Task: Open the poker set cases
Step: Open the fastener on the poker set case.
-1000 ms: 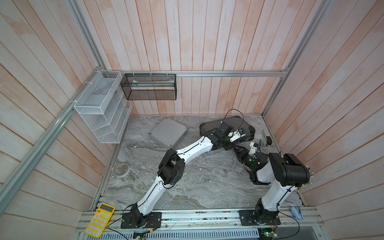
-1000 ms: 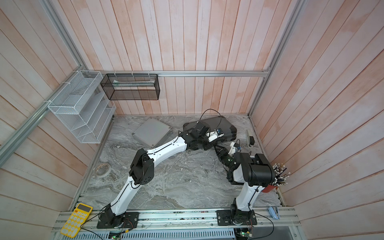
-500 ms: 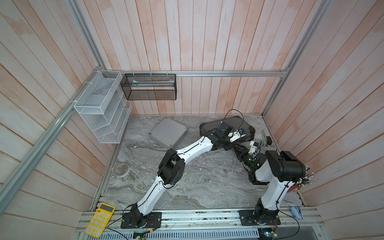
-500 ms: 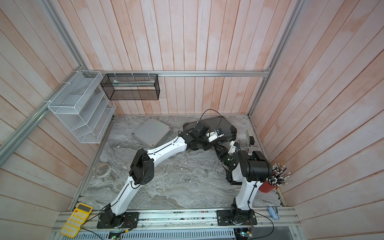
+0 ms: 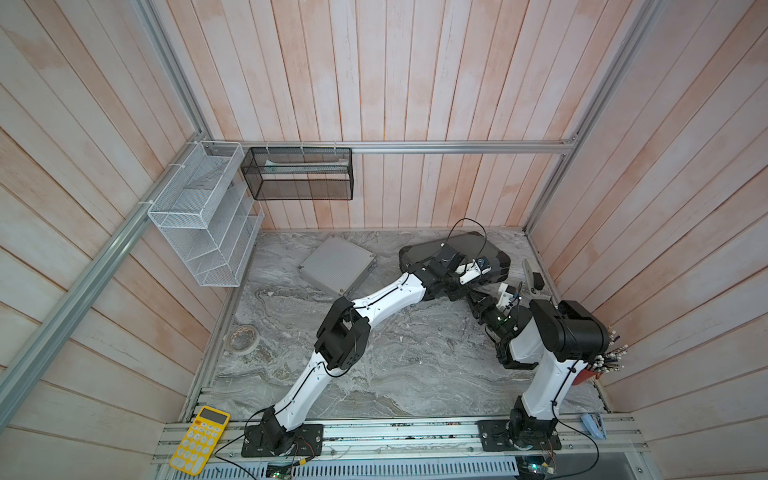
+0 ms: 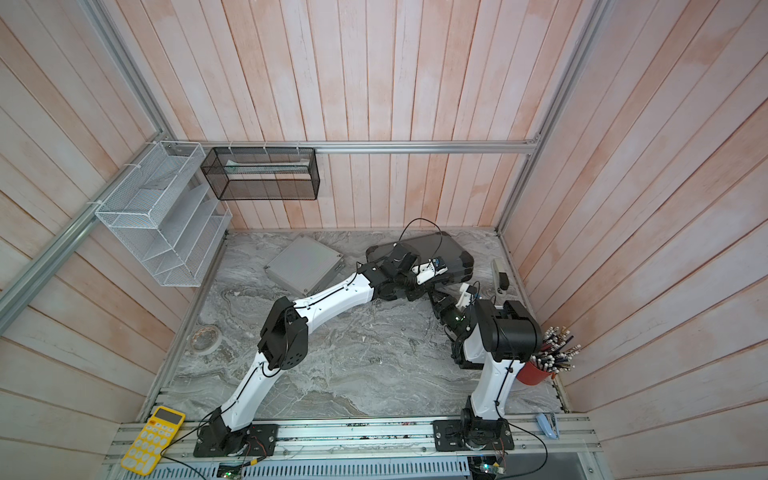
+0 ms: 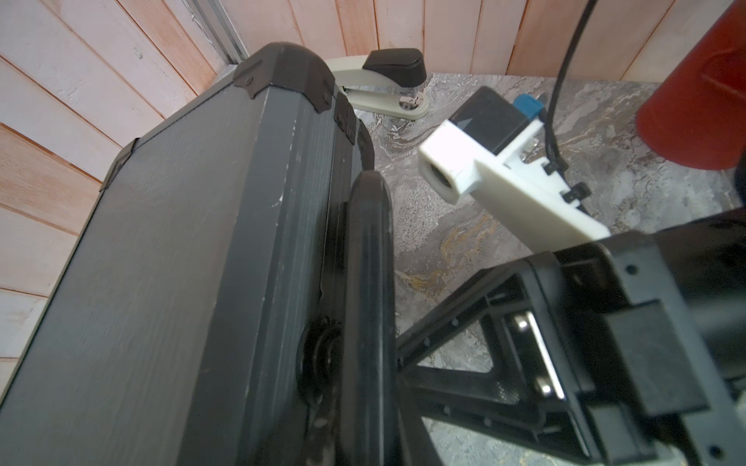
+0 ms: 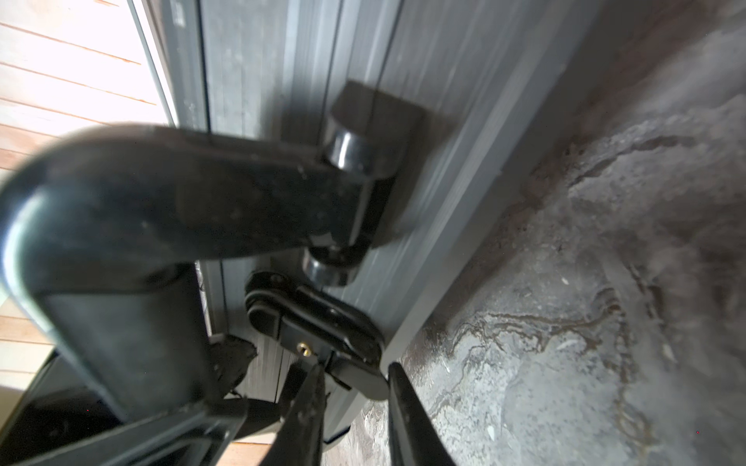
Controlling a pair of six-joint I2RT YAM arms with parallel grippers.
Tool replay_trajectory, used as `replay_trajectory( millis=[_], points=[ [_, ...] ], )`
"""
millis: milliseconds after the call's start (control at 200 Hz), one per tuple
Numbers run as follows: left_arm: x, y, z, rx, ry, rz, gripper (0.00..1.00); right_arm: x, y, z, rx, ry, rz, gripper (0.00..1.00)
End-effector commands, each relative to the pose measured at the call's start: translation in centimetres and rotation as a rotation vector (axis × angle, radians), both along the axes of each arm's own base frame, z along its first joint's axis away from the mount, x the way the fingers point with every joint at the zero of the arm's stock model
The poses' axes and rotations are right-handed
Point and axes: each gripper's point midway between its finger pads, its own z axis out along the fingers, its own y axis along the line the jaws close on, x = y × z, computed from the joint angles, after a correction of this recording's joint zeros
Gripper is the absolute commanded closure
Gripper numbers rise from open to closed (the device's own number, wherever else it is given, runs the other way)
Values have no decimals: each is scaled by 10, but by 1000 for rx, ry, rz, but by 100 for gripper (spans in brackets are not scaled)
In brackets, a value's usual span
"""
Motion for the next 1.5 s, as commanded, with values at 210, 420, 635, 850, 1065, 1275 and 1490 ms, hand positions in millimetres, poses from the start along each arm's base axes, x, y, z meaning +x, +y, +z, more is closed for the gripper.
replay_trajectory(
  millis=[210, 420, 635, 850, 1065, 1275, 1490],
  points=[
    [2, -6, 59, -187, -85, 18, 100, 7, 1, 53, -36, -163, -3, 77],
    [1, 0, 40, -160, -72, 27, 100, 6, -1, 57, -76, -156, -15, 79],
    [3, 6, 24, -138, -56, 41, 100, 5, -3, 61, -117, -146, -22, 81],
    [5, 10, 15, -135, -40, 56, 100, -3, -4, 59, -129, -134, -29, 82],
    [13, 15, 16, -145, -35, 73, 100, -9, -4, 42, -172, -82, -17, 82],
    [18, 24, 12, -150, -25, 92, 100, -21, -10, 12, -237, 16, -13, 79],
    [15, 33, -16, -116, 5, 112, 100, -33, -33, -9, -294, 102, -48, 69]
  ],
)
